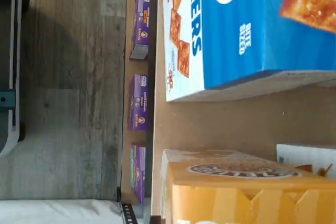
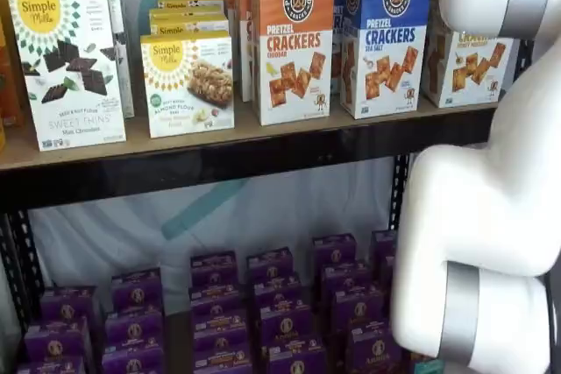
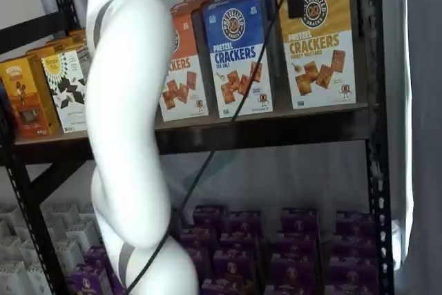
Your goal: Retrieve the yellow and white box located on the top shelf, the sixth one from the left
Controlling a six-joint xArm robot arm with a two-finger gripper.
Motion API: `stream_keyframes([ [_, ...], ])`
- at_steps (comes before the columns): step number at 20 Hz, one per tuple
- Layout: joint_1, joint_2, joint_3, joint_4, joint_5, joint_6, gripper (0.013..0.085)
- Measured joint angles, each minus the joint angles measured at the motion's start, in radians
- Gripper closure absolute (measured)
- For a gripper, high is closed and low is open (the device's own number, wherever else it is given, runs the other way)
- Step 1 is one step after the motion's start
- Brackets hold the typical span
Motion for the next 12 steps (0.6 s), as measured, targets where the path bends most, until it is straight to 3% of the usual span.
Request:
stream_keyframes([
  [4, -0.002, -0.002, 0.001, 0.004, 0.001, 0.000, 0.0290],
  [6, -0.003, -0.003, 0.002, 0.006, 0.002, 0.000, 0.0370],
  [12, -0.008, -0.003, -0.005, 0.013, 0.017, 0.000, 0.0370],
])
